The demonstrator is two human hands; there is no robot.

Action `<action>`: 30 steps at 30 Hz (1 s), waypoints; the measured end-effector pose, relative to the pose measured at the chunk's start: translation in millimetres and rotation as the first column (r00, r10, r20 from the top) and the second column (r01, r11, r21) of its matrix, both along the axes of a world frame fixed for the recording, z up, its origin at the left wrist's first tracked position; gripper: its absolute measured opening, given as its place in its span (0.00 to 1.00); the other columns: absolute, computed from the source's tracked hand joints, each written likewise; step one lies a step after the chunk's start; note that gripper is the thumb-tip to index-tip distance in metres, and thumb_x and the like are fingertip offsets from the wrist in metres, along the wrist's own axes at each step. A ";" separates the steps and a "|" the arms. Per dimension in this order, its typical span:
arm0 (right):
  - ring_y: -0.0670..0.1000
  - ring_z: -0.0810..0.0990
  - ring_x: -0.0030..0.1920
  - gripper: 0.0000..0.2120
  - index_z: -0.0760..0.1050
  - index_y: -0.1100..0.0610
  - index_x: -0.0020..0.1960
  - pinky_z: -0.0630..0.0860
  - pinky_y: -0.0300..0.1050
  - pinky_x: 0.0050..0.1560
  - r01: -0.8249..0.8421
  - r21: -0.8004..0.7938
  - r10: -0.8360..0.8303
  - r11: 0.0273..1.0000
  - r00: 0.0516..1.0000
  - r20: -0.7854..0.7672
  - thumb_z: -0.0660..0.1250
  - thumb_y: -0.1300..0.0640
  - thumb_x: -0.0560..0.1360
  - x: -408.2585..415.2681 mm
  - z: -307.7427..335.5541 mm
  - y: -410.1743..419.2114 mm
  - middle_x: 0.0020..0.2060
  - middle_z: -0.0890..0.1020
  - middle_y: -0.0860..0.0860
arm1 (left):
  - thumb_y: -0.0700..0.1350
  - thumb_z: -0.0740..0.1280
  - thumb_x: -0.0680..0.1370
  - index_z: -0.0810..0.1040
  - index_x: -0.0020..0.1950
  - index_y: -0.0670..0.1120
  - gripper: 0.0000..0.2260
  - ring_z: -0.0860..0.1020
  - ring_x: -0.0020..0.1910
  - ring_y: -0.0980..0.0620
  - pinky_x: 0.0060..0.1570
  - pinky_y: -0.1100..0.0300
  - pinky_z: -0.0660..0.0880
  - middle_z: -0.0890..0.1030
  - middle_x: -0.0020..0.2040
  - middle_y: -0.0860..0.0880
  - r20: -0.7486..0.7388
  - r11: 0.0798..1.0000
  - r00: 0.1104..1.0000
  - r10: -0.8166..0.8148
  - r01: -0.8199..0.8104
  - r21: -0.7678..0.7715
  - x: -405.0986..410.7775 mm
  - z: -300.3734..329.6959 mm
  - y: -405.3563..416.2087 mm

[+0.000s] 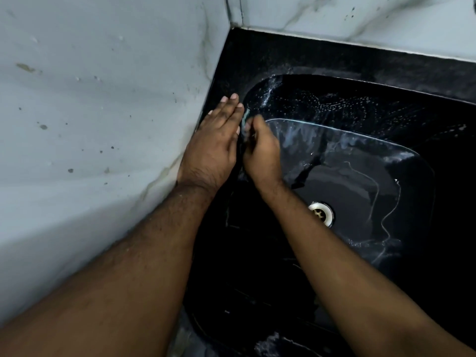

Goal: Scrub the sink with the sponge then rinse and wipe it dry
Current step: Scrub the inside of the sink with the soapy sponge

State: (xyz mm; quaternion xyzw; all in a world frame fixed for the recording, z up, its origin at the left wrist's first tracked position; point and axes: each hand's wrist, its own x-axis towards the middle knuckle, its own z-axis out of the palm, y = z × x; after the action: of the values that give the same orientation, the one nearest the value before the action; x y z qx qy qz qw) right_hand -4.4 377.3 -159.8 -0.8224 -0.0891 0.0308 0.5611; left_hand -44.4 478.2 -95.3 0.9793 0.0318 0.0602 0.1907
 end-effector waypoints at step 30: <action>0.46 0.81 0.41 0.10 0.85 0.57 0.48 0.79 0.41 0.45 -0.190 -0.093 0.150 0.977 0.933 -0.327 0.68 0.66 0.72 -111.1 -12.3 -32.0 0.37 0.82 0.45 | 0.42 0.55 0.83 0.67 0.77 0.40 0.21 0.61 0.79 0.47 0.77 0.49 0.59 0.64 0.78 0.44 0.005 0.995 0.997 0.077 -0.076 -0.069 -21.9 10.7 -7.3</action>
State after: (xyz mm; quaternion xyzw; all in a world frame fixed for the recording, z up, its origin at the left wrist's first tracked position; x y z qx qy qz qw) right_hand -115.5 345.2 -172.1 -0.8288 -0.0664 0.2170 0.5115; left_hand -66.3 470.9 -84.6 0.9700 0.0706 0.0699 0.2220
